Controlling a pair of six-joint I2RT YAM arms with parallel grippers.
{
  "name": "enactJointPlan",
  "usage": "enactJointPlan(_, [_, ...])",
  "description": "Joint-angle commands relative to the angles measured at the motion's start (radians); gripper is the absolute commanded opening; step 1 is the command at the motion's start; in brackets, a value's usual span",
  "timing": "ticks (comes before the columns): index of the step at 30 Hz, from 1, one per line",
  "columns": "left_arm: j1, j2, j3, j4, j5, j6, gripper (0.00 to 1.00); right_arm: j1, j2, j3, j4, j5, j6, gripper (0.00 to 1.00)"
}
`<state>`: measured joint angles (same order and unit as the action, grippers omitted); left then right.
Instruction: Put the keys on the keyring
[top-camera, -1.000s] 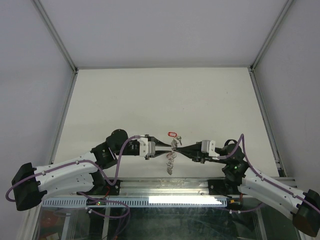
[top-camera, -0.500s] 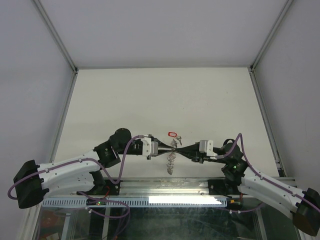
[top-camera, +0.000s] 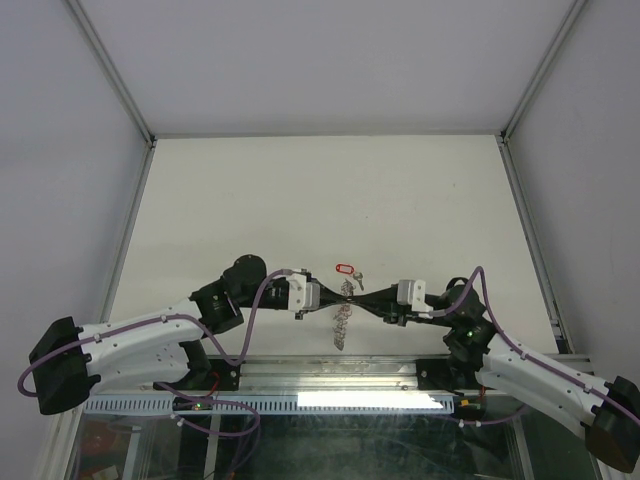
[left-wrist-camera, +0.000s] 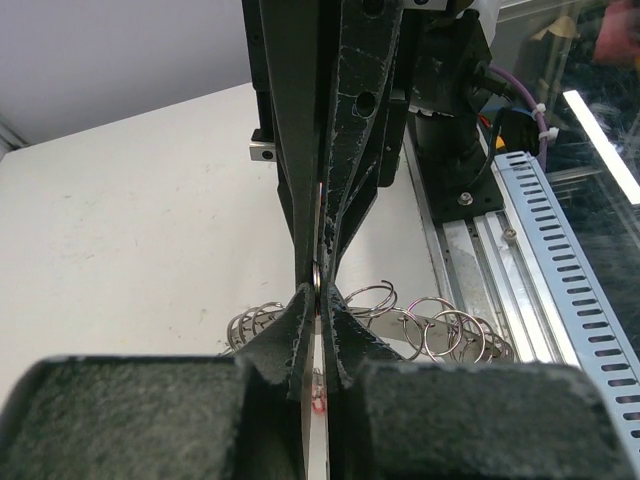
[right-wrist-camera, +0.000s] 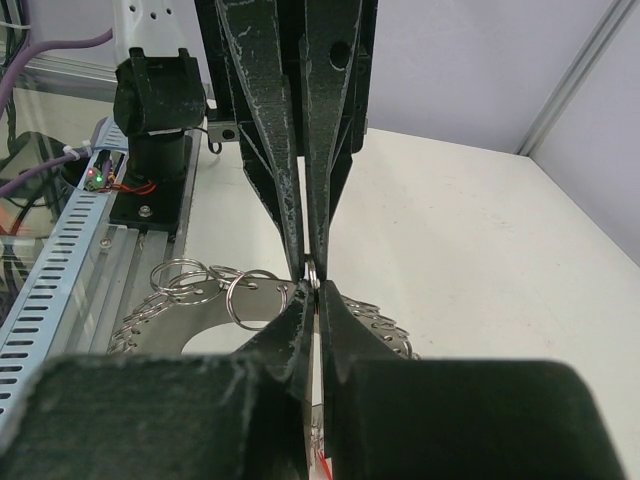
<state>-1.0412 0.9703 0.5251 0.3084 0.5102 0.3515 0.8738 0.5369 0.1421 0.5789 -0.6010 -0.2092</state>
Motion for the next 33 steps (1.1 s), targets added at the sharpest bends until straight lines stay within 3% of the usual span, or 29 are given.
enactJointPlan(1, [-0.005,0.020,0.065,0.004,0.022,0.014,0.00,0.005,-0.012,0.067,0.067,-0.010,-0.010,0.00])
enactJointPlan(6, [-0.005,0.024,0.073,-0.032,0.017,0.036,0.00,0.005,-0.021,0.087,0.000,-0.008,-0.031,0.00])
enactJointPlan(12, [-0.005,0.015,0.098,-0.114,-0.020,0.080,0.00,0.005,-0.049,0.172,-0.278,0.032,-0.136,0.19])
enactJointPlan(19, [-0.005,0.025,0.127,-0.176,-0.045,0.112,0.00,0.005,-0.007,0.297,-0.583,0.019,-0.242,0.25])
enactJointPlan(33, [-0.005,0.060,0.180,-0.244,-0.056,0.139,0.00,0.005,0.120,0.398,-0.709,0.010,-0.258,0.26])
